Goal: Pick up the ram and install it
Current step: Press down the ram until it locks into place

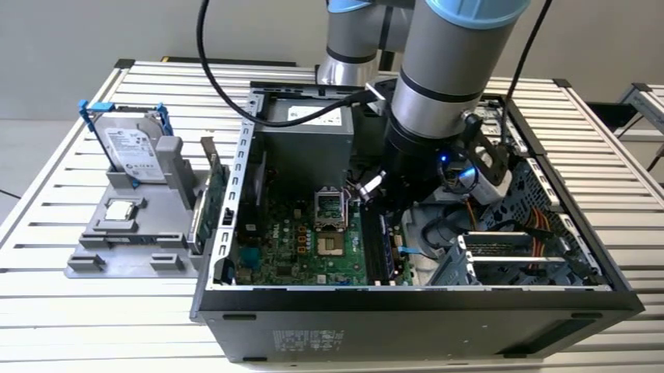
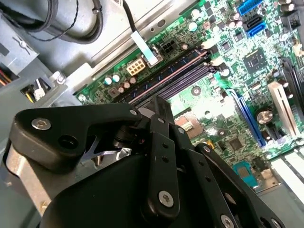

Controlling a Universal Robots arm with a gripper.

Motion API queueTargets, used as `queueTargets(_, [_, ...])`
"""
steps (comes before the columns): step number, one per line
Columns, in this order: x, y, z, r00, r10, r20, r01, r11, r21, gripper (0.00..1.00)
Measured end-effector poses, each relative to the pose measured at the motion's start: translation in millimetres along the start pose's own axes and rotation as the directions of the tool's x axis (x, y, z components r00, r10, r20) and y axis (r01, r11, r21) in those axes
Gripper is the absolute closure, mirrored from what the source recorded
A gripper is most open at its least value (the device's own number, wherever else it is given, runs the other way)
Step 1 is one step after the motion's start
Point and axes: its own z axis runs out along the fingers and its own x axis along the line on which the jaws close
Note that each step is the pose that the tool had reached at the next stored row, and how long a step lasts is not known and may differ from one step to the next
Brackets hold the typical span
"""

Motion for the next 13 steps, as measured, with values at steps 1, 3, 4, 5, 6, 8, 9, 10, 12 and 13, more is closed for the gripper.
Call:
queueTargets(1, [0.1,0.1,0.0,0.9999,-0.011,-0.0001,0.011,0.9999,-0.0001,1.00])
queueTargets(3, [0.1,0.4,0.0,0.9994,-0.034,-0.0001,0.034,0.9994,-0.0004,1.00])
queueTargets(4, [0.1,0.6,0.0,0.9989,-0.046,0.0000,0.046,0.9989,-0.0006,1.00])
queueTargets(5, [0.2,0.8,0.0,0.9982,-0.060,0.0000,0.060,0.9982,-0.0007,1.00])
queueTargets(6, [0.2,0.9,0.0,0.9974,-0.072,-0.0001,0.072,0.9974,-0.0008,1.00])
queueTargets(8, [0.3,1.1,0.0,0.9955,-0.095,-0.0001,0.095,0.9955,-0.0011,1.00])
queueTargets(9, [0.4,1.2,0.0,0.9944,-0.106,-0.0001,0.106,0.9944,-0.0013,1.00])
queueTargets(10, [0.4,1.3,0.0,0.9931,-0.117,0.0000,0.117,0.9931,-0.0014,1.00])
queueTargets(12, [0.5,1.4,-0.1,0.9899,-0.142,-0.0001,0.142,0.9899,-0.0017,1.00])
queueTargets(13, [0.6,1.5,-0.1,0.9880,-0.155,-0.0001,0.155,0.9880,-0.0019,1.00])
